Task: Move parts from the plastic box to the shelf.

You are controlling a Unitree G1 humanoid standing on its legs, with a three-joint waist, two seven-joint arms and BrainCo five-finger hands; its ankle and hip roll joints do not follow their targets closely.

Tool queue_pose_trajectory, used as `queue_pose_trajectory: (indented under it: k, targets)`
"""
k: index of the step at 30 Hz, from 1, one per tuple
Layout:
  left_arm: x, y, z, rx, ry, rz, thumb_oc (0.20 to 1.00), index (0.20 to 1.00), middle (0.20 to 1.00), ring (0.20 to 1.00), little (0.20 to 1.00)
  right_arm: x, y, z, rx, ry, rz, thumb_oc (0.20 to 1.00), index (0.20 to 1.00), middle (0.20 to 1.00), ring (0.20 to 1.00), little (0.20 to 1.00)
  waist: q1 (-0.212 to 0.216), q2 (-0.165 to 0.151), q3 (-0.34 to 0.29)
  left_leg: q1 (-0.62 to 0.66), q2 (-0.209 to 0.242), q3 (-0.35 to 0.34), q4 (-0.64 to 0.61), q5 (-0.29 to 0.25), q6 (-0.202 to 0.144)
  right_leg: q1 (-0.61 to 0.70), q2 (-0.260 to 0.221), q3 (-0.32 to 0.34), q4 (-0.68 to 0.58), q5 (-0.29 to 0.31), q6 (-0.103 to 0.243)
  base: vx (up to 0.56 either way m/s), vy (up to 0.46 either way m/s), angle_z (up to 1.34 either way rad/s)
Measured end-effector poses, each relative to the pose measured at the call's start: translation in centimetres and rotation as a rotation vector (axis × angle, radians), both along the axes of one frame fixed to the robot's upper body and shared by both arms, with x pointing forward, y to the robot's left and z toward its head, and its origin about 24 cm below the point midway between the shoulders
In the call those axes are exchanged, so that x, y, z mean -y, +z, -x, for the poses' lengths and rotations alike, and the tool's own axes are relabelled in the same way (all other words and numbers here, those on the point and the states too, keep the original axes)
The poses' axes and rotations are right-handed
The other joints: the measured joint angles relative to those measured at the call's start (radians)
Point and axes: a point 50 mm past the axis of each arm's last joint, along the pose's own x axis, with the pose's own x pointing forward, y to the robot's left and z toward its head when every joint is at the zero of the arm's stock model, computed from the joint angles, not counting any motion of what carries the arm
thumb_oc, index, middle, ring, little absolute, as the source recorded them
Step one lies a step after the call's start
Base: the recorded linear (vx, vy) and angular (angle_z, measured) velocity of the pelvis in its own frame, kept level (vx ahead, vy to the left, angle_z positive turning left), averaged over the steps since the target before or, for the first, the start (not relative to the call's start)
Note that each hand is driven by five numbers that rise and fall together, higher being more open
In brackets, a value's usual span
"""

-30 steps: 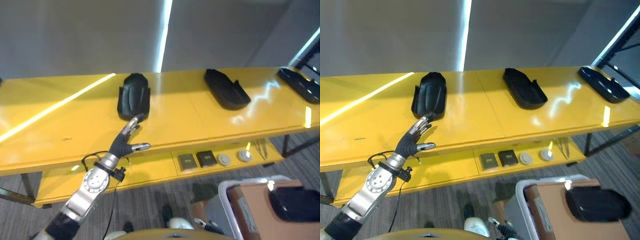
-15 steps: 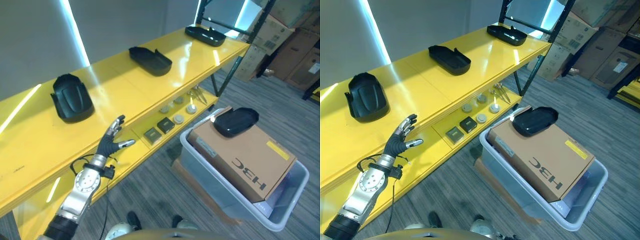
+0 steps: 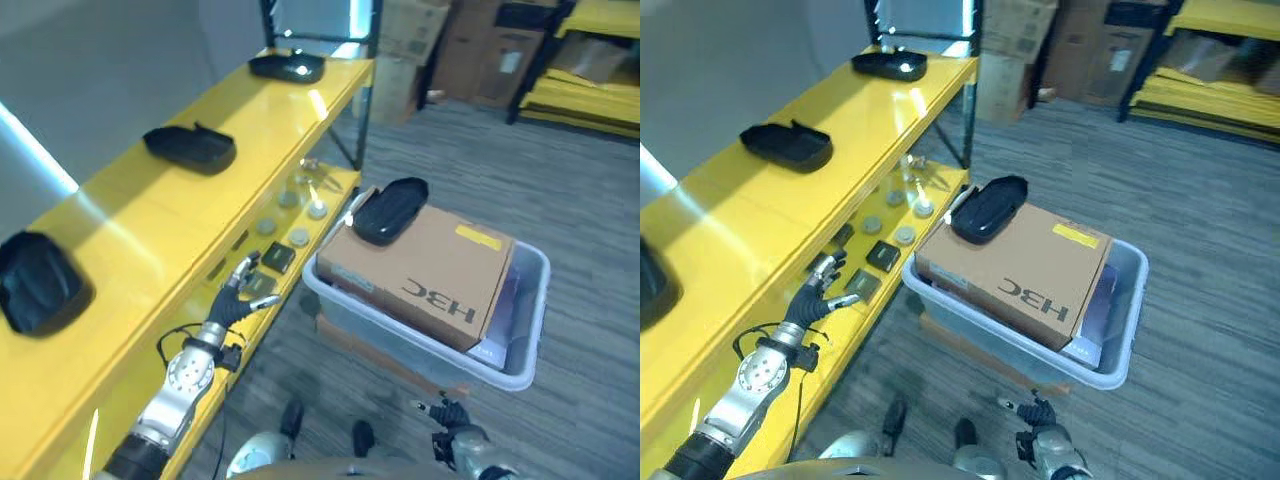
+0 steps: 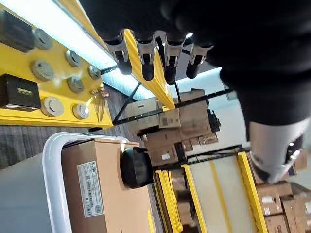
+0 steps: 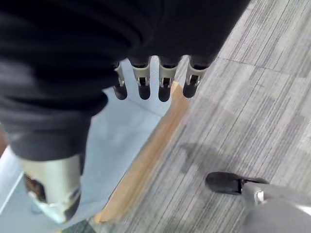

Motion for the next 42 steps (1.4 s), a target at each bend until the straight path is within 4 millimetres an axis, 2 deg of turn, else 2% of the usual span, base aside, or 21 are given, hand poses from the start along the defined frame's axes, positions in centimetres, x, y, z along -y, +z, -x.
queue_pose_trajectory:
  k: [1,2,3,4,5,6,7,8,11,12,16,20,25,26,28,31,33,35,36,40,42]
  targets:
    - [-0.3,-0.2,0.1,-0.002,0.013,-0.025,1.000,1.000,1.000,1.000,1.000,-1.1,0.9,-1.0,0.082,0.047,-0.008,1.000,1.000,1.000,1.000,1.000,-0.010,-0.011,0.002,0.004,-0.017,0.031,-0.019,0.008,0.021,-0.024,-0.023,0.021,0.000,-0.002,0.002,0.02,0.283,-0.88]
    - [-0.7,-0.5,0.2,-0.010,0.016,-0.062,1.000,1.000,1.000,1.000,1.000,-2.2,2.5,-2.3,0.209,0.092,-0.022,1.000,1.000,1.000,1.000,1.000,-0.018,-0.007,0.003,0.002,-0.021,0.060,-0.043,0.022,0.037,-0.038,-0.033,0.036,0.000,-0.004,0.022,-0.04,0.342,-1.46]
    - [-1.5,-1.8,0.2,-0.048,0.055,-0.126,1.000,1.000,1.000,1.000,1.000,-4.2,5.1,-3.6,0.384,0.166,-0.019,1.000,1.000,1.000,1.000,1.000,-0.087,-0.051,0.005,0.015,-0.061,0.151,-0.032,0.017,0.072,-0.060,-0.083,0.066,0.012,0.056,0.082,-0.05,0.405,-1.56]
    - [-1.7,-2.0,0.5,-0.048,0.075,-0.131,1.000,1.000,1.000,1.000,1.000,-4.8,7.6,-4.5,0.500,0.210,-0.006,1.000,1.000,1.000,1.000,1.000,-0.084,-0.051,0.011,0.017,-0.061,0.204,-0.037,0.011,0.084,-0.091,-0.084,0.121,0.012,0.085,0.110,-0.05,0.327,-2.03]
    - [-2.3,-2.3,1.3,-0.059,0.107,-0.132,1.000,1.000,1.000,1.000,1.000,-5.8,11.1,-5.4,0.663,0.281,0.018,1.000,1.000,1.000,1.000,1.000,-0.065,-0.049,0.015,0.017,-0.053,0.283,-0.052,-0.001,0.093,-0.126,-0.086,0.179,0.006,0.107,0.121,0.00,0.123,-1.89]
    - [-2.7,-2.5,1.9,-0.066,0.122,-0.145,1.000,1.000,1.000,1.000,1.000,-6.4,13.8,-5.5,0.803,0.335,0.044,1.000,1.000,1.000,1.000,1.000,-0.068,-0.053,0.021,0.019,-0.059,0.323,-0.069,-0.006,0.107,-0.144,-0.091,0.183,0.005,0.095,0.124,0.03,0.081,-1.52]
    - [-2.7,-2.6,2.0,-0.070,0.118,-0.154,1.000,1.000,1.000,1.000,1.000,-6.5,15.3,-5.5,0.898,0.346,0.068,1.000,1.000,1.000,1.000,1.000,-0.084,-0.054,0.023,0.021,-0.062,0.329,-0.074,-0.009,0.110,-0.145,-0.095,0.173,0.001,0.078,0.115,0.03,0.058,-0.65]
    - [-2.5,-2.7,2.1,-0.073,0.112,-0.155,1.000,1.000,1.000,1.000,1.000,-6.5,15.9,-5.6,0.937,0.351,0.083,1.000,1.000,1.000,1.000,1.000,-0.095,-0.055,0.022,0.028,-0.061,0.327,-0.075,-0.010,0.111,-0.133,-0.097,0.160,0.000,0.072,0.113,0.04,0.046,-0.14]
    - [-1.9,-1.2,1.6,0.009,0.082,-0.151,1.000,1.000,1.000,1.000,1.000,-6.1,15.1,-6.1,0.914,0.344,0.130,1.000,1.000,1.000,1.000,1.000,-0.053,-0.078,0.017,0.036,-0.053,0.316,-0.075,-0.016,0.102,-0.106,-0.094,0.143,0.000,0.044,0.115,0.05,0.036,0.10]
    - [-1.8,-1.2,1.6,0.008,0.079,-0.151,1.000,1.000,1.000,1.000,1.000,-5.9,15.1,-6.3,0.909,0.349,0.141,1.000,1.000,1.000,1.000,1.000,-0.045,-0.075,0.019,0.034,-0.052,0.312,-0.076,-0.016,0.101,-0.105,-0.094,0.133,0.000,0.044,0.115,0.02,-0.002,0.26]
    - [0.2,-2.0,2.3,-0.010,-0.011,-0.182,1.000,1.000,1.000,1.000,1.000,-5.2,15.5,-10.3,0.912,0.323,0.234,1.000,1.000,1.000,1.000,1.000,-0.006,-0.064,0.023,0.009,-0.039,0.259,-0.075,-0.004,0.084,-0.106,-0.077,0.091,0.000,0.047,0.106,0.00,-0.014,0.30]
    - [1.8,-3.3,1.7,-0.042,-0.094,-0.240,1.000,1.000,1.000,1.000,1.000,-4.8,18.2,-16.5,0.954,0.206,0.343,1.000,1.000,1.000,1.000,1.000,0.034,-0.074,0.041,-0.046,-0.021,0.228,-0.069,0.026,0.065,-0.143,-0.057,0.051,0.001,0.059,0.097,-0.06,-0.057,0.26]
    - [2.5,-4.9,0.5,-0.076,-0.153,-0.372,1.000,1.000,1.000,1.000,1.000,-4.5,21.6,-19.9,1.016,0.136,0.425,1.000,1.000,1.000,1.000,1.000,0.075,-0.079,0.110,-0.105,-0.008,0.146,-0.045,0.049,0.043,-0.153,-0.036,-0.029,0.005,0.056,0.071,0.00,-0.047,0.49]
    - [2.2,-5.4,0.2,-0.095,-0.146,-0.402,1.000,1.000,1.000,1.000,1.000,-3.8,22.9,-21.3,1.018,0.114,0.468,1.000,1.000,1.000,1.000,1.000,0.088,-0.076,0.141,-0.134,-0.004,0.122,-0.043,0.055,0.033,-0.169,-0.031,-0.056,0.006,0.058,0.063,0.02,-0.012,0.50]
    - [1.9,-6.3,0.2,-0.137,-0.130,-0.422,1.000,1.000,1.000,1.000,1.000,-2.5,24.5,-22.5,1.009,0.068,0.521,1.000,1.000,1.000,1.000,1.000,0.111,-0.072,0.176,-0.151,-0.002,0.111,-0.042,0.064,0.038,-0.180,-0.027,-0.067,0.006,0.059,0.060,0.01,-0.006,0.35]
    - [1.3,-8.9,0.7,-0.249,-0.091,-0.477,1.000,1.000,1.000,1.000,1.000,-0.1,28.8,-24.3,1.032,-0.023,0.597,1.000,1.000,1.000,1.000,1.000,0.136,-0.065,0.215,-0.189,-0.009,0.093,-0.045,0.073,0.040,-0.209,-0.029,-0.088,0.006,0.058,0.060,0.01,0.023,0.17]
    - [0.9,-9.5,0.4,-0.277,-0.050,-0.493,1.000,1.000,1.000,1.000,1.000,2.7,32.5,-24.7,1.049,-0.123,0.672,1.000,1.000,1.000,1.000,1.000,0.151,-0.063,0.233,-0.216,-0.009,0.087,-0.043,0.074,0.040,-0.234,-0.031,-0.090,0.006,0.058,0.060,-0.01,0.027,0.10]
    - [0.4,-8.8,0.4,-0.245,-0.028,-0.484,1.000,1.000,1.000,1.000,1.000,4.7,36.4,-24.1,1.148,-0.197,0.716,1.000,1.000,1.000,1.000,1.000,0.164,-0.063,0.241,-0.266,-0.009,0.078,-0.042,0.085,0.037,-0.280,-0.029,-0.096,0.006,0.062,0.057,0.01,0.012,0.12]
    - [0.0,-8.8,0.4,-0.245,-0.001,-0.485,1.000,1.000,1.000,1.000,1.000,6.0,37.2,-23.8,1.136,-0.232,0.746,1.000,1.000,1.000,1.000,1.000,0.173,-0.062,0.259,-0.268,-0.010,0.071,-0.042,0.087,0.038,-0.278,-0.029,-0.108,0.006,0.062,0.057,0.02,0.020,0.20]
    - [-1.0,-10.1,0.9,-0.307,0.032,-0.522,1.000,1.000,1.000,1.000,1.000,9.8,37.0,-22.6,1.003,-0.402,0.743,1.000,1.000,1.000,1.000,1.000,0.202,-0.060,0.270,-0.305,-0.016,0.045,-0.031,0.087,0.037,-0.298,-0.031,-0.115,0.006,0.054,0.063,0.02,0.031,0.16]
    - [-0.7,-10.6,1.3,-0.330,0.024,-0.521,1.000,1.000,1.000,1.000,1.000,10.9,38.6,-22.0,1.027,-0.453,0.742,1.000,1.000,1.000,1.000,1.000,0.211,-0.042,0.282,-0.341,-0.023,0.032,-0.026,0.097,0.036,-0.324,-0.030,-0.125,0.006,0.056,0.063,-0.01,0.007,0.24]
